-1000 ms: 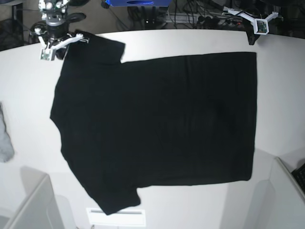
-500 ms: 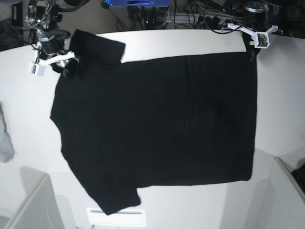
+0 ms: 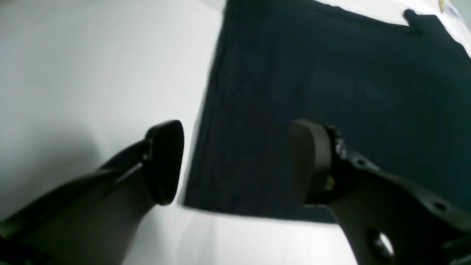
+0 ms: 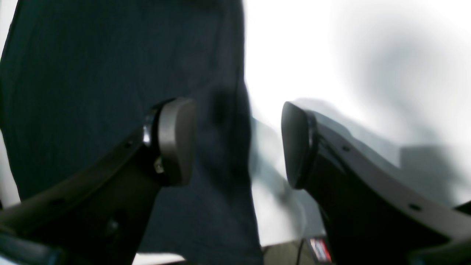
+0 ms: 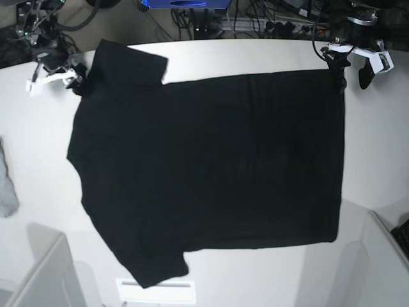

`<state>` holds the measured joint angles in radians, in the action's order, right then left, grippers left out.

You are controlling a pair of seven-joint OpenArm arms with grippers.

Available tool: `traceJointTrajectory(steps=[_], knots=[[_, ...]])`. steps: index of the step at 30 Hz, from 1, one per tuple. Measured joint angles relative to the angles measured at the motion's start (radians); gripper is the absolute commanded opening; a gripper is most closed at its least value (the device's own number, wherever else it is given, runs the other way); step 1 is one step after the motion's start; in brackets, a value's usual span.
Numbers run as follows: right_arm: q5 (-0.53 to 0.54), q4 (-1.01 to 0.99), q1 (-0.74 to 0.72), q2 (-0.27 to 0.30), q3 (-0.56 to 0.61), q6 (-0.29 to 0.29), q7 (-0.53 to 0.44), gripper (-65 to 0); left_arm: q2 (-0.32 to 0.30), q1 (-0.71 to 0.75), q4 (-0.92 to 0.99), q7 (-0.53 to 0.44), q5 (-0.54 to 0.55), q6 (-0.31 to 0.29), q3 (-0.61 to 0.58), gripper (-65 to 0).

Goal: Fold the T-shirt properly
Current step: 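Lower both grippers to the shoulder corners at the collar edge, then close both grippers on the shirt's shoulder corners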

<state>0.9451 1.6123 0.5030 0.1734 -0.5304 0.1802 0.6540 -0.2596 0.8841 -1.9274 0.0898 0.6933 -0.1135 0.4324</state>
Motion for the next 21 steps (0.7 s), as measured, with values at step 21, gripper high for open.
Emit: traceJointTrajectory(steps=[21], knots=[[0.074, -0.065, 0.043, -0.003, 0.130, 0.135, -0.094, -30.3, 0.159, -0.211, 0.050, 0.494, -0.004, -0.333, 0.354, -22.2]])
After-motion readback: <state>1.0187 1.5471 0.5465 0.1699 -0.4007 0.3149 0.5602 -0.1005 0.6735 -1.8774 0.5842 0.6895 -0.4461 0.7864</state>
